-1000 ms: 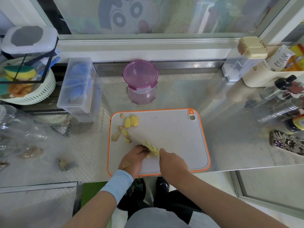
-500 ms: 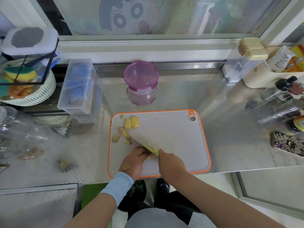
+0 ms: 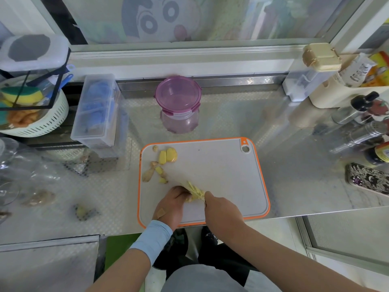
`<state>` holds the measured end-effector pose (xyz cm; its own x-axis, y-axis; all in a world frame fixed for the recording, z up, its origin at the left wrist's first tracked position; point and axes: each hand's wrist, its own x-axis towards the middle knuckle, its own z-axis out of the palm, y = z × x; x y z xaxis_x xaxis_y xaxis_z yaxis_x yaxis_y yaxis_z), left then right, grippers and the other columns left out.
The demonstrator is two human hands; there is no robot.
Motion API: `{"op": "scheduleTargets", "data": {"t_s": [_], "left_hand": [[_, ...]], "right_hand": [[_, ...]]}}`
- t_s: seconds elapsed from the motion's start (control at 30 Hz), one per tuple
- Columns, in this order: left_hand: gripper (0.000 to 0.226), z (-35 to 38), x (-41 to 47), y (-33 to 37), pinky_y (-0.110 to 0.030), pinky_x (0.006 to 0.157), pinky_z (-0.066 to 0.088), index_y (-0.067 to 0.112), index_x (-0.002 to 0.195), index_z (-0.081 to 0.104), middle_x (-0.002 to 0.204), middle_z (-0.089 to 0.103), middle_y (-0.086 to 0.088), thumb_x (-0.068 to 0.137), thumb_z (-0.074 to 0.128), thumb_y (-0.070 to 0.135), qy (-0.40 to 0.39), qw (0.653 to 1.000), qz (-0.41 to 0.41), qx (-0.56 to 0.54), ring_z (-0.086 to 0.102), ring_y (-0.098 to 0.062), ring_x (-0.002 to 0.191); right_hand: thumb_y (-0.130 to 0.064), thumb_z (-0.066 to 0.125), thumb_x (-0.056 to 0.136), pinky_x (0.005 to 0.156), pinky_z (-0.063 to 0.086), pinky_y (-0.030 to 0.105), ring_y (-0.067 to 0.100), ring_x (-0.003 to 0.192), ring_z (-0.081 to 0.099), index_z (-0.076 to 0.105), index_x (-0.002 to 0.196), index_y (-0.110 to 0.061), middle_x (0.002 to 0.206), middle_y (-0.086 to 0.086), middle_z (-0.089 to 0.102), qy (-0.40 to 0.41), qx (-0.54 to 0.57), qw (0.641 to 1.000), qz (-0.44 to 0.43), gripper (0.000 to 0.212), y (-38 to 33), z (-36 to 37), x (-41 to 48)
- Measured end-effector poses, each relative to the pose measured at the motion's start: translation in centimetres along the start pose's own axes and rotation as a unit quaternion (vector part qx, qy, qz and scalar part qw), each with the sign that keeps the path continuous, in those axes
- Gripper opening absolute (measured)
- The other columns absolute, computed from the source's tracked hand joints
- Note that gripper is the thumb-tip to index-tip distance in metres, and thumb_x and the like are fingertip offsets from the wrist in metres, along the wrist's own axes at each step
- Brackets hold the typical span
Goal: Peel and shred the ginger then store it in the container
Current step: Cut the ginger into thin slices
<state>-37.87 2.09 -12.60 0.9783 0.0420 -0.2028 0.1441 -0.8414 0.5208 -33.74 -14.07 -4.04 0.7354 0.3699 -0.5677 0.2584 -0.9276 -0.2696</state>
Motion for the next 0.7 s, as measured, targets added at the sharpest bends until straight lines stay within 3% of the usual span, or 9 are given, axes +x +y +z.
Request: {"op": "scheduleTargets", "data": {"t_s": [0.1, 0.23, 0.3, 0.43, 0.5, 0.6, 0.7], "left_hand": [[0.031, 0.1, -0.2, 0.0, -0.020, 0.093, 0.030, 0.021, 0.126, 0.061, 0.135, 0.050, 0.008, 0.101, 0.042, 0.018, 0.042, 0.998, 0.040, 0.005, 0.043, -0.011, 0.123], [0.023, -0.6, -0.4, 0.0, -0.013, 0.085, 0.036, 0.042, 0.091, 0.065, 0.110, 0.058, 0.029, 0.095, 0.049, 0.026, 0.061, 0.998, 0.023, -0.020, 0.051, 0.009, 0.103], [0.025, -0.7, -0.7, -0.1, -0.009, 0.089, 0.034, 0.044, 0.096, 0.064, 0.115, 0.056, 0.026, 0.093, 0.047, 0.026, 0.068, 0.996, 0.029, -0.046, 0.050, 0.004, 0.109], [0.028, -0.7, -0.6, 0.4, -0.022, 0.096, 0.038, 0.029, 0.104, 0.071, 0.118, 0.060, 0.020, 0.097, 0.044, 0.022, 0.083, 0.993, 0.048, -0.061, 0.051, -0.002, 0.113], [0.023, -1.0, -0.7, 0.4, -0.016, 0.093, 0.038, 0.035, 0.095, 0.070, 0.109, 0.061, 0.024, 0.094, 0.052, 0.022, 0.094, 0.991, 0.030, -0.092, 0.051, 0.008, 0.107], [0.022, -1.5, -1.0, 0.4, -0.003, 0.089, 0.031, 0.032, 0.098, 0.070, 0.113, 0.057, 0.021, 0.091, 0.051, 0.023, 0.075, 0.990, -0.002, -0.119, 0.044, 0.017, 0.107], [0.029, -1.5, -0.7, 0.5, -0.014, 0.090, 0.042, 0.018, 0.103, 0.072, 0.115, 0.059, 0.010, 0.087, 0.048, 0.019, 0.085, 0.992, 0.056, -0.079, 0.051, -0.003, 0.107]], "right_hand": [[-0.002, 0.042, 0.092, 0.044, 0.030, 0.030, 0.019, 0.054, 0.042, 0.030, 0.094, -0.020, 0.069, 0.002, 0.047, -0.004, -0.016, 1.000, 0.001, 0.023, 0.7, 0.1, -0.8], [-0.001, 0.046, 0.091, 0.048, 0.038, 0.030, 0.019, 0.056, 0.045, 0.029, 0.097, -0.021, 0.069, 0.001, 0.046, -0.010, -0.026, 1.000, 0.003, 0.026, 1.3, 0.3, -0.8], [-0.002, 0.045, 0.091, 0.045, 0.033, 0.028, 0.017, 0.054, 0.042, 0.029, 0.097, -0.020, 0.068, 0.000, 0.044, -0.009, -0.029, 1.000, 0.001, 0.026, 0.8, 0.3, -0.1], [-0.003, 0.042, 0.092, 0.051, 0.035, 0.030, 0.020, 0.057, 0.043, 0.029, 0.097, -0.020, 0.068, 0.000, 0.040, -0.010, -0.019, 1.000, -0.004, 0.022, -0.2, 0.2, 1.0], [-0.003, 0.041, 0.093, 0.057, 0.038, 0.032, 0.025, 0.063, 0.046, 0.029, 0.097, -0.020, 0.068, 0.000, 0.039, -0.009, -0.014, 1.000, -0.006, 0.021, -0.3, 0.1, 1.1], [-0.003, 0.041, 0.093, 0.056, 0.038, 0.032, 0.027, 0.066, 0.048, 0.029, 0.096, -0.020, 0.068, 0.000, 0.039, -0.006, -0.012, 1.000, -0.002, 0.020, -0.2, -0.1, 0.9], [-0.002, 0.041, 0.093, 0.045, 0.029, 0.029, 0.021, 0.057, 0.044, 0.031, 0.095, -0.019, 0.067, 0.001, 0.043, 0.001, -0.010, 1.000, -0.002, 0.020, 0.1, 0.0, 0.2]]}}
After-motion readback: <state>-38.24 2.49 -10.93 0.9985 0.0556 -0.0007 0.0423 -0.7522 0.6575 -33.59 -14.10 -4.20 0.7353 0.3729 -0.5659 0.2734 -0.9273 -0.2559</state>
